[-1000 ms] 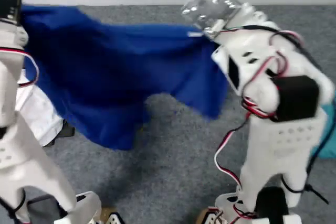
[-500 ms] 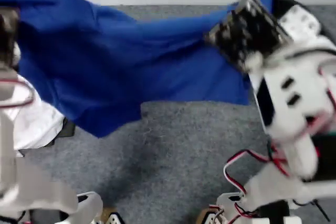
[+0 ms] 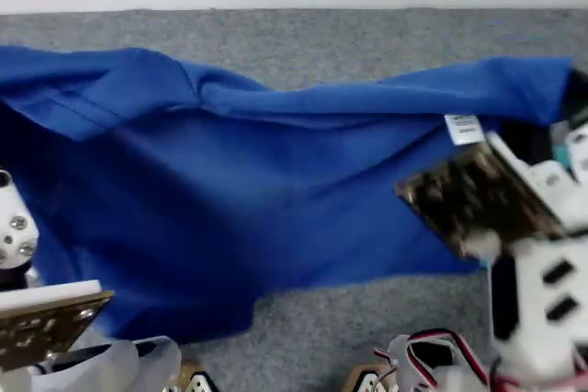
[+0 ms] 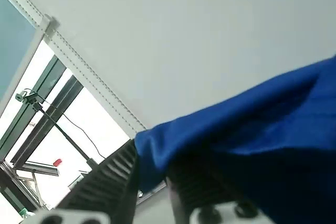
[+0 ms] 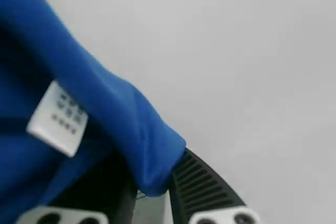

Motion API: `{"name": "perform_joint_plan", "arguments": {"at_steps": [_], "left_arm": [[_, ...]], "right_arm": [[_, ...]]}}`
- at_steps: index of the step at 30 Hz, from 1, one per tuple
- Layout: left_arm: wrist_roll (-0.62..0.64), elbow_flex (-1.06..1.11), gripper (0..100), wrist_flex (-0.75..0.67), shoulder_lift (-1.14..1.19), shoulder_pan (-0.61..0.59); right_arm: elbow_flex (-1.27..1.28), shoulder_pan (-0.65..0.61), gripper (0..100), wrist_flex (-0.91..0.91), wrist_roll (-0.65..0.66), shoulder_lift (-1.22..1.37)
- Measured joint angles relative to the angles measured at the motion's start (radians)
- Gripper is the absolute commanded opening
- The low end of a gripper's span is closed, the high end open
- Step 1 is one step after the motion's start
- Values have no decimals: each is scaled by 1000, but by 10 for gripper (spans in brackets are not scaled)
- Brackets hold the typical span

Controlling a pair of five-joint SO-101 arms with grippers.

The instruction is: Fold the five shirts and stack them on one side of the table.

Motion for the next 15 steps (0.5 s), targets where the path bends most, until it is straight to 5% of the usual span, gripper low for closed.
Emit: {"name": "perform_joint_plan", "arguments": {"at_steps": [9, 15], "left_arm": [[-44, 454, 14, 2, 11, 58], [-83, 1060, 14, -187, 14, 100]], "right_arm": [[721, -40, 10, -21, 21, -86], [1232, -104, 10, -393, 21, -89]]}}
